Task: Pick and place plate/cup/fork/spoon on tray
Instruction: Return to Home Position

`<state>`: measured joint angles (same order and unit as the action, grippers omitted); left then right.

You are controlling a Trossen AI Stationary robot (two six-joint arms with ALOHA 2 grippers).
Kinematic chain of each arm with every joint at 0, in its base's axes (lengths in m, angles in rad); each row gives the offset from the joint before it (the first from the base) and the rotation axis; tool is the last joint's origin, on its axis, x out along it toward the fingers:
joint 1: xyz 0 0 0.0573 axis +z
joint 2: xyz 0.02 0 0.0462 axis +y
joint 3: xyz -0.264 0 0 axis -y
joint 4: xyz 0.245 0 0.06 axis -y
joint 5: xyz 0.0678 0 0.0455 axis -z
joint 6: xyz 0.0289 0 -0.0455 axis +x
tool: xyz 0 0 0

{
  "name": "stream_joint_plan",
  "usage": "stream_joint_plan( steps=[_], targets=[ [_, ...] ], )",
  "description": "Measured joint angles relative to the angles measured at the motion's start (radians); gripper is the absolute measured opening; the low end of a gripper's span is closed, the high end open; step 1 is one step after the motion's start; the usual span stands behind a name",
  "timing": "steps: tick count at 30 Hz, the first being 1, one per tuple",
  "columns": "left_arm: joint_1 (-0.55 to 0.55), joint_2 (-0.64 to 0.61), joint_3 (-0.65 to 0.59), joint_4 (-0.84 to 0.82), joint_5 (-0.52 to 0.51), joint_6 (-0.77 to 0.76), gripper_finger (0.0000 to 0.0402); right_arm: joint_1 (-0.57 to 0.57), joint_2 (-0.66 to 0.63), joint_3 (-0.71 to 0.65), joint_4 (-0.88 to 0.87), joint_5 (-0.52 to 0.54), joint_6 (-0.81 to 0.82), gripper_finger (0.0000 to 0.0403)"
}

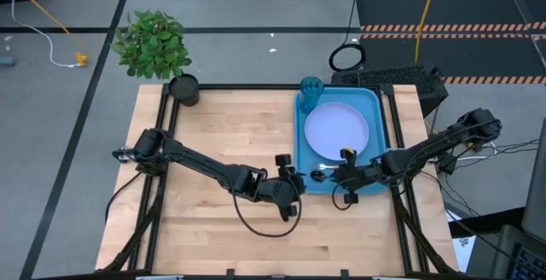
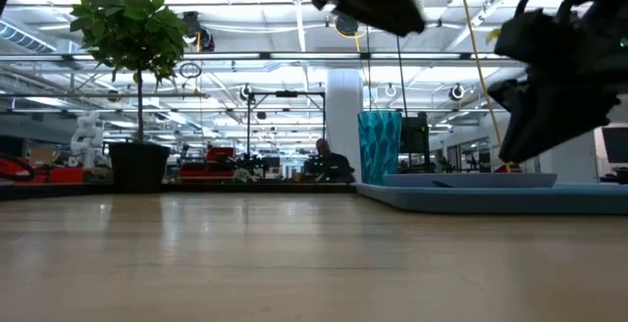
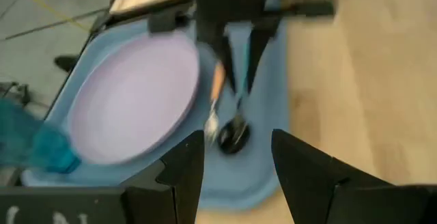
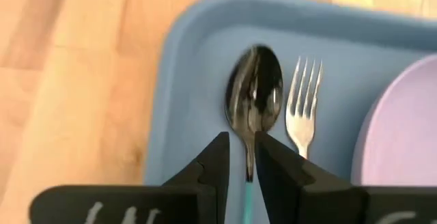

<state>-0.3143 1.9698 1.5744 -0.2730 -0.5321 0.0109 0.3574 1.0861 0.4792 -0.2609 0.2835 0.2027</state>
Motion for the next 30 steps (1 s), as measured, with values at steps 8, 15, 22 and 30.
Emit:
stream_joint_plan(
  steps=[8,15,22,30],
  targets=[
    [0.007,-0.086,-0.001,-0.282,-0.163,-0.132,0.0174,0.004,-0.203,0.030,-0.006,0.001,-0.159,0.0021],
    [0.018,-0.216,-0.189,-0.442,-0.308,-0.298,0.0167,0.003,-0.463,0.035,-0.005,0.031,-0.265,0.0005],
    [0.059,-0.456,-0.535,-0.168,-0.302,-0.265,0.0078,0.003,-0.562,0.034,0.001,0.055,-0.347,0.0001],
    [0.081,-0.659,-0.781,0.205,-0.138,-0.039,0.0006,0.002,-0.571,-0.048,0.084,0.055,-0.311,0.0001]
  ],
)
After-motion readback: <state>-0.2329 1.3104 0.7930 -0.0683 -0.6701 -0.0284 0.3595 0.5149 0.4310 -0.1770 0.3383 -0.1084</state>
